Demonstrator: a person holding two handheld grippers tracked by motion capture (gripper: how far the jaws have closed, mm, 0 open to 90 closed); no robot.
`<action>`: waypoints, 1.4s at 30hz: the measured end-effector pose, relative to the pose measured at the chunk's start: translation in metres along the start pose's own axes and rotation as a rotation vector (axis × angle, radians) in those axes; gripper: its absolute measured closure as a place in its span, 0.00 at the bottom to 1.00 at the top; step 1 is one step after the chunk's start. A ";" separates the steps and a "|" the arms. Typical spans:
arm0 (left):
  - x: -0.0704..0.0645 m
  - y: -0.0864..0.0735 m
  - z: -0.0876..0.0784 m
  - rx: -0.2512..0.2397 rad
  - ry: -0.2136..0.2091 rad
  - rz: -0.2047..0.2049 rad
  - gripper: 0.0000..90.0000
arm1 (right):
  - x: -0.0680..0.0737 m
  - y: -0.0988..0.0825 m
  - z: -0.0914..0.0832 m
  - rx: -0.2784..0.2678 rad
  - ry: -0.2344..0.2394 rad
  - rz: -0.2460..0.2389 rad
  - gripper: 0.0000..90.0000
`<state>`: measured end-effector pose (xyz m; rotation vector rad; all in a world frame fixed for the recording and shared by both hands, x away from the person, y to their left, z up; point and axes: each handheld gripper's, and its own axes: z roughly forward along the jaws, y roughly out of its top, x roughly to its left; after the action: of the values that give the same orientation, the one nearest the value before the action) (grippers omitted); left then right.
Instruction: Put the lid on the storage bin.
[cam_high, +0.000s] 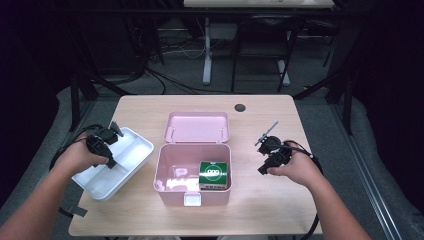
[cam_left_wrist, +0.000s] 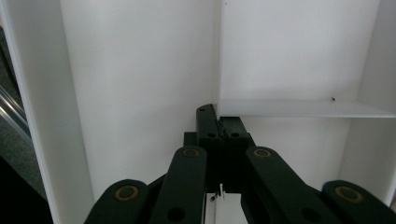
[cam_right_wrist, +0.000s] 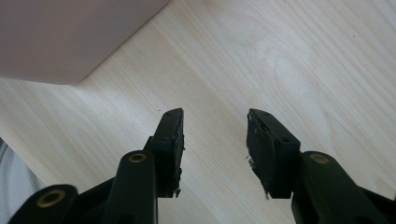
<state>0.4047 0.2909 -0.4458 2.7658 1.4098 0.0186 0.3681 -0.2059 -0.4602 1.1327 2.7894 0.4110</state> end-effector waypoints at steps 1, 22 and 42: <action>0.000 0.000 -0.003 -0.003 0.002 0.002 0.99 | 0.000 0.000 0.000 0.001 0.000 0.000 0.63; -0.030 0.011 -0.059 -0.041 0.027 0.208 0.99 | 0.000 0.002 -0.003 0.016 -0.002 -0.002 0.63; -0.087 0.046 -0.081 -0.044 0.017 0.526 0.99 | 0.000 0.002 0.001 0.017 0.001 -0.003 0.63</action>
<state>0.3887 0.1957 -0.3626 3.0094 0.6371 0.0861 0.3700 -0.2043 -0.4603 1.1315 2.8007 0.3876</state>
